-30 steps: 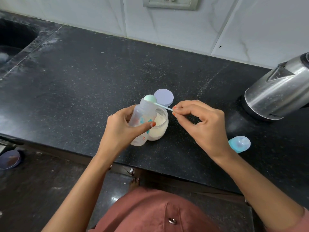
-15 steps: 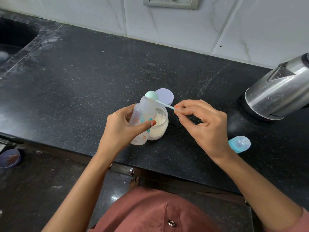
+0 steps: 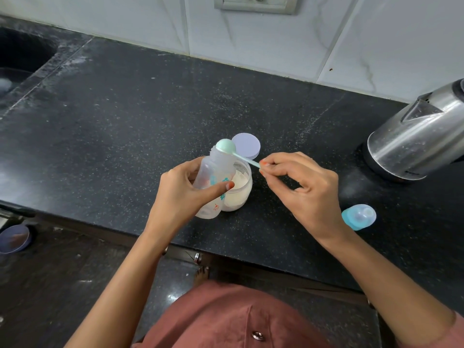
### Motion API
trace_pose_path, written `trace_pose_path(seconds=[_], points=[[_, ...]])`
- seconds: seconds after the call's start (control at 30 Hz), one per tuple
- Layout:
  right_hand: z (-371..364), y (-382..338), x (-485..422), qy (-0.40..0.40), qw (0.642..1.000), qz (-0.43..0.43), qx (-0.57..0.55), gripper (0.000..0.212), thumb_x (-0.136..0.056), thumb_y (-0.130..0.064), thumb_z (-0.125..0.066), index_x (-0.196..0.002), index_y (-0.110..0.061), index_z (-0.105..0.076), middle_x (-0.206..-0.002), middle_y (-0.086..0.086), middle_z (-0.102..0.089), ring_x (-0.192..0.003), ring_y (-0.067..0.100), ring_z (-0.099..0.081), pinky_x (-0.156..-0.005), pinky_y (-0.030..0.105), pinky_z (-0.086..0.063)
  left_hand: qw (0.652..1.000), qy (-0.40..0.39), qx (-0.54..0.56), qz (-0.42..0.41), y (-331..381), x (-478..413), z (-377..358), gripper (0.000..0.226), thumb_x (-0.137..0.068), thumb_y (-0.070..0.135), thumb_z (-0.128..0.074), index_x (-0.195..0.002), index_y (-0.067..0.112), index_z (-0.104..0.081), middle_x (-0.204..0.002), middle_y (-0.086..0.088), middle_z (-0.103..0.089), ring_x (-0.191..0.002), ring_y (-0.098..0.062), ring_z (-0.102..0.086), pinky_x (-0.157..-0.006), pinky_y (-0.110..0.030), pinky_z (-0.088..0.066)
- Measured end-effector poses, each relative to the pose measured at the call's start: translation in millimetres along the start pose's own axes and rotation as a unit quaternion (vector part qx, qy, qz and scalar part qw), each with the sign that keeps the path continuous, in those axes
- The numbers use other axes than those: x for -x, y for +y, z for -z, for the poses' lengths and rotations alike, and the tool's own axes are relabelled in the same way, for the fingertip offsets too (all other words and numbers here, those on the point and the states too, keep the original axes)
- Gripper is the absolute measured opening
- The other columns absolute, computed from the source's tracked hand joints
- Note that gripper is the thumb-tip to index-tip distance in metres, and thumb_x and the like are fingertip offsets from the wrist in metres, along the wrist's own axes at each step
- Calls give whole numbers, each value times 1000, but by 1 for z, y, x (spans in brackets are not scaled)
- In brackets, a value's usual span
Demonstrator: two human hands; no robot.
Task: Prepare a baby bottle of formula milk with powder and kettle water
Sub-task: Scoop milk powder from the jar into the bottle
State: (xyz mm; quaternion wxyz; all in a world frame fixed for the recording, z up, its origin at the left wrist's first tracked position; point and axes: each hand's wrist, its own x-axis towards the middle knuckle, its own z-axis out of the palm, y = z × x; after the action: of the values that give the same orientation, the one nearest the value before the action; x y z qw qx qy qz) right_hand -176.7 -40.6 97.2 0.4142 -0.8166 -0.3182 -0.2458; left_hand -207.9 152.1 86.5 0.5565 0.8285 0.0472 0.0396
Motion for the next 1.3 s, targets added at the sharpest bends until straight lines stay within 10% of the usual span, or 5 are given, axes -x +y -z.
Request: trace_pose_path(seconds=[0.3,0.57,0.83,1.3], points=[[-1,1,1,-1,1000,-2,-7,8,-80,-5,-65,-76,2,-69,-84,10,-70,-78,11,-61,-75,20,-52,1000,2,-3,-1,0,-1,-1,34,-66,31,-79,-89,47,-60,-80,24,-67,-80,12,-61,-65,-3,-45],[5,-2,-11,47,924,-283,-253,20,-75,5,-68,-81,-14,-68,-75,-7,-71,-66,3,-65,-68,14,-51,1000,-3,-11,-14,0,0,0,37,-66,30,-79,-85,51,-57,-70,36,-63,-79,17,-59,-64,0,-42],[0,0,4,6,988,-112,-107,5,-78,-5,-66,-82,-2,-68,-87,2,-68,-81,8,-66,-75,20,-53,1000,-2,-12,-16,0,0,1,39,-66,30,-79,-84,54,-54,-70,35,-63,-80,17,-59,-65,0,-43],[2,-1,5,-16,987,-122,-101,7,-77,-9,-65,-80,-2,-68,-86,1,-67,-80,8,-66,-73,16,-53,999,8,-35,-30,-2,1,1,43,-64,31,-80,-85,56,-52,-83,28,-63,-86,14,-59,-71,-2,-45]])
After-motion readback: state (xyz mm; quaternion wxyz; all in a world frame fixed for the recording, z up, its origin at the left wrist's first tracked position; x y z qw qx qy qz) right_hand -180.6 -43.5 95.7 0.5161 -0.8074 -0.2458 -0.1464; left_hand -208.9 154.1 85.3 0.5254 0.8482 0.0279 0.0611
